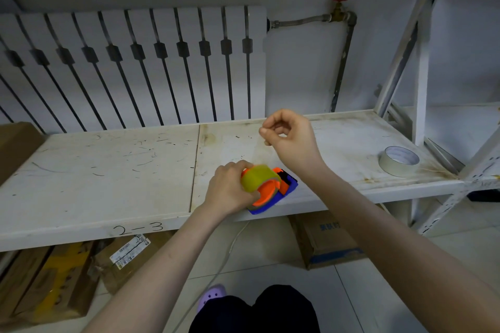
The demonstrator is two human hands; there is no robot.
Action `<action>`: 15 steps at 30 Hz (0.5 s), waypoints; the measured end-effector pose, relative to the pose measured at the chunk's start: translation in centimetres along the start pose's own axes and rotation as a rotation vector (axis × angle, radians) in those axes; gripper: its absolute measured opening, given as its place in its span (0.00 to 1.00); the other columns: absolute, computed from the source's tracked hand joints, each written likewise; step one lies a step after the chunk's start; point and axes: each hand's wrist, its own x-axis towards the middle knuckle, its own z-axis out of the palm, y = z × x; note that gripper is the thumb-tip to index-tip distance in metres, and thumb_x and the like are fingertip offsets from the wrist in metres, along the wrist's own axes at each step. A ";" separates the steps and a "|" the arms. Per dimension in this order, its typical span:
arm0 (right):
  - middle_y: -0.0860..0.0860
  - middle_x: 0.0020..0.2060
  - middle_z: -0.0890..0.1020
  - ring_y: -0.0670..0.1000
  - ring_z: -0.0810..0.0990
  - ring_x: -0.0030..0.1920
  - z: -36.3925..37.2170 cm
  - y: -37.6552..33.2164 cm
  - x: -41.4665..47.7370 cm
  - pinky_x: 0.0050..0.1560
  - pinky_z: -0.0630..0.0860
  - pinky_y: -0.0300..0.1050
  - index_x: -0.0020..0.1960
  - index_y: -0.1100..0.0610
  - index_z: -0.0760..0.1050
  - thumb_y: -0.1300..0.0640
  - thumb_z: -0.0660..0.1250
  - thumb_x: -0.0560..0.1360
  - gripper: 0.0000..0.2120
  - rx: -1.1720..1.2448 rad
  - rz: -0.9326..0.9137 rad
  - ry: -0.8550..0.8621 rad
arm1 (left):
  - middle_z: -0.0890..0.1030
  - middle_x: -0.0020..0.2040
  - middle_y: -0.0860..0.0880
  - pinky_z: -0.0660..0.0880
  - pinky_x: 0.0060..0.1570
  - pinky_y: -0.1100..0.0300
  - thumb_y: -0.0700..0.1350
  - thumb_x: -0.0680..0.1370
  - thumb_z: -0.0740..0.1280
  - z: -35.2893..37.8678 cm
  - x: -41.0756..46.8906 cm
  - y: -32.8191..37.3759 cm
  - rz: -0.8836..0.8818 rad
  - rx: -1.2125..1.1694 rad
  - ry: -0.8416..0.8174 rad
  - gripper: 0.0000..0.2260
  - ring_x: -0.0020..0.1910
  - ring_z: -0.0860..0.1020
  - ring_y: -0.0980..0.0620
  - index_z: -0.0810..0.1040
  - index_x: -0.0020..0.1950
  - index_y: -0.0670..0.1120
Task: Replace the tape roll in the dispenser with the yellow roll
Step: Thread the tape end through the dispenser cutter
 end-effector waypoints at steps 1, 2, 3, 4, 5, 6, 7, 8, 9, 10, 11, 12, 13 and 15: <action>0.47 0.36 0.79 0.46 0.79 0.36 -0.1 0.1 0.2 0.42 0.80 0.40 0.42 0.58 0.75 0.63 0.68 0.73 0.03 0.002 0.017 0.005 | 0.76 0.60 0.47 0.73 0.51 0.54 0.51 0.64 0.74 0.2 -0.1 0.1 -0.016 -0.011 -0.008 0.31 0.59 0.72 0.46 0.72 0.65 0.52; 0.48 0.36 0.79 0.45 0.78 0.36 -0.1 0.2 0.3 0.41 0.80 0.39 0.42 0.58 0.75 0.63 0.68 0.73 0.03 0.002 0.026 0.007 | 0.76 0.60 0.48 0.73 0.51 0.54 0.52 0.63 0.74 0.4 -0.2 0.2 -0.028 -0.022 -0.004 0.31 0.60 0.71 0.46 0.72 0.65 0.52; 0.48 0.35 0.79 0.44 0.78 0.35 0.0 0.2 0.3 0.41 0.80 0.39 0.43 0.58 0.75 0.63 0.68 0.73 0.03 0.009 0.033 0.004 | 0.76 0.60 0.48 0.73 0.51 0.55 0.54 0.63 0.75 0.6 -0.2 0.3 -0.036 -0.024 -0.001 0.31 0.60 0.72 0.47 0.72 0.64 0.51; 0.48 0.35 0.78 0.44 0.78 0.34 0.2 0.3 0.3 0.41 0.81 0.41 0.42 0.58 0.75 0.63 0.68 0.73 0.03 0.024 0.038 -0.001 | 0.76 0.60 0.48 0.73 0.51 0.55 0.57 0.62 0.75 0.8 -0.2 0.5 -0.049 -0.024 0.015 0.31 0.59 0.72 0.47 0.73 0.63 0.51; 0.48 0.34 0.78 0.43 0.78 0.34 0.3 0.3 0.4 0.41 0.81 0.42 0.42 0.58 0.75 0.64 0.68 0.73 0.03 0.045 0.044 -0.007 | 0.77 0.59 0.49 0.74 0.51 0.55 0.60 0.61 0.74 1.0 -0.2 0.8 -0.064 -0.027 0.037 0.32 0.58 0.74 0.48 0.74 0.62 0.50; 0.48 0.34 0.78 0.43 0.78 0.33 0.5 0.2 0.5 0.41 0.81 0.43 0.41 0.57 0.75 0.64 0.68 0.73 0.05 0.063 0.048 -0.011 | 0.78 0.57 0.49 0.74 0.49 0.56 0.62 0.61 0.74 1.2 -0.2 1.1 -0.079 -0.029 0.072 0.31 0.57 0.75 0.48 0.76 0.60 0.49; 0.48 0.33 0.77 0.43 0.78 0.33 0.6 0.3 0.7 0.41 0.81 0.43 0.40 0.56 0.75 0.64 0.68 0.73 0.06 0.072 0.052 -0.011 | 0.79 0.56 0.49 0.74 0.47 0.56 0.62 0.61 0.73 1.3 -0.2 1.4 -0.095 -0.015 0.106 0.30 0.55 0.76 0.49 0.77 0.58 0.48; 0.48 0.33 0.77 0.43 0.77 0.33 0.5 0.4 0.9 0.41 0.81 0.43 0.40 0.55 0.74 0.64 0.68 0.73 0.06 0.073 0.058 -0.007 | 0.79 0.55 0.49 0.74 0.45 0.57 0.62 0.62 0.73 1.4 -0.1 1.7 -0.102 0.010 0.149 0.28 0.53 0.77 0.49 0.78 0.56 0.48; 0.48 0.33 0.77 0.43 0.77 0.33 0.3 0.5 1.1 0.41 0.80 0.42 0.40 0.56 0.74 0.65 0.68 0.73 0.06 0.074 0.069 0.004 | 0.80 0.53 0.49 0.74 0.42 0.58 0.61 0.64 0.72 1.5 -0.1 2.0 -0.110 0.036 0.174 0.25 0.52 0.77 0.49 0.78 0.55 0.48; 0.48 0.33 0.77 0.43 0.77 0.33 0.0 0.7 1.4 0.41 0.80 0.41 0.41 0.56 0.74 0.65 0.68 0.73 0.06 0.083 0.088 0.024 | 0.81 0.53 0.49 0.73 0.41 0.58 0.59 0.65 0.71 1.6 0.0 2.1 -0.109 0.065 0.196 0.23 0.51 0.78 0.49 0.79 0.55 0.48; 0.49 0.33 0.77 0.43 0.77 0.33 -0.5 1.0 1.7 0.40 0.80 0.40 0.41 0.56 0.74 0.66 0.67 0.73 0.06 0.100 0.112 0.053 | 0.81 0.52 0.49 0.74 0.42 0.57 0.58 0.65 0.71 1.6 0.1 2.2 -0.104 0.086 0.204 0.22 0.50 0.78 0.48 0.79 0.55 0.48; 0.49 0.33 0.77 0.44 0.77 0.34 -1.0 1.5 2.1 0.39 0.79 0.38 0.40 0.55 0.74 0.66 0.67 0.73 0.08 0.119 0.144 0.087 | 0.81 0.52 0.49 0.74 0.42 0.57 0.57 0.65 0.71 1.6 0.1 2.1 -0.093 0.105 0.213 0.22 0.50 0.79 0.48 0.78 0.55 0.48; 0.49 0.34 0.77 0.44 0.77 0.35 -1.6 2.0 2.3 0.38 0.79 0.36 0.39 0.55 0.74 0.67 0.67 0.73 0.09 0.132 0.178 0.121 | 0.81 0.52 0.49 0.75 0.43 0.56 0.57 0.65 0.71 1.7 0.1 1.9 -0.083 0.111 0.216 0.22 0.50 0.79 0.47 0.78 0.56 0.48; 0.50 0.35 0.77 0.46 0.77 0.37 -2.8 3.6 2.7 0.39 0.79 0.36 0.39 0.54 0.73 0.67 0.67 0.73 0.09 0.131 0.252 0.177 | 0.81 0.53 0.49 0.76 0.44 0.56 0.56 0.66 0.70 1.8 0.1 1.5 -0.072 0.107 0.212 0.22 0.50 0.79 0.47 0.77 0.57 0.48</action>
